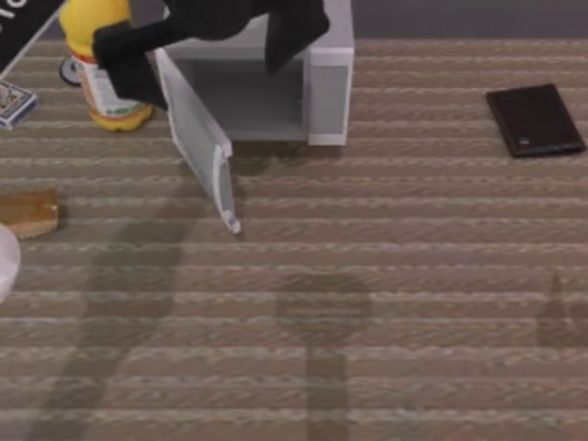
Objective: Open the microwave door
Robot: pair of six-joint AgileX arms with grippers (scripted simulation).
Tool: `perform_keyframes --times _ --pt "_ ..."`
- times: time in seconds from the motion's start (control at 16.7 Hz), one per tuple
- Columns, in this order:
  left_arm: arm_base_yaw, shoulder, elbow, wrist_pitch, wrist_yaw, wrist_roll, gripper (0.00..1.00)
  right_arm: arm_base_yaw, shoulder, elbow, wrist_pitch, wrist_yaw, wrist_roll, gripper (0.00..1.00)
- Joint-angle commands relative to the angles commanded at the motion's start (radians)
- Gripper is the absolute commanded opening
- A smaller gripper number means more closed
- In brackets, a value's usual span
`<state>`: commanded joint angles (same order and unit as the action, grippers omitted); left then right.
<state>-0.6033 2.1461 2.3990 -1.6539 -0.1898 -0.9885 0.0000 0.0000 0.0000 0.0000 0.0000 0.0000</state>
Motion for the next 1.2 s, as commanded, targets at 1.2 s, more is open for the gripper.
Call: perform_keyframes --times 1.2 --pt "0.025 -0.043 -0.349 0.271 -0.074 -0.090 1.00 0.000 0.000 0.000 0.000 0.000 0.000 1.00"
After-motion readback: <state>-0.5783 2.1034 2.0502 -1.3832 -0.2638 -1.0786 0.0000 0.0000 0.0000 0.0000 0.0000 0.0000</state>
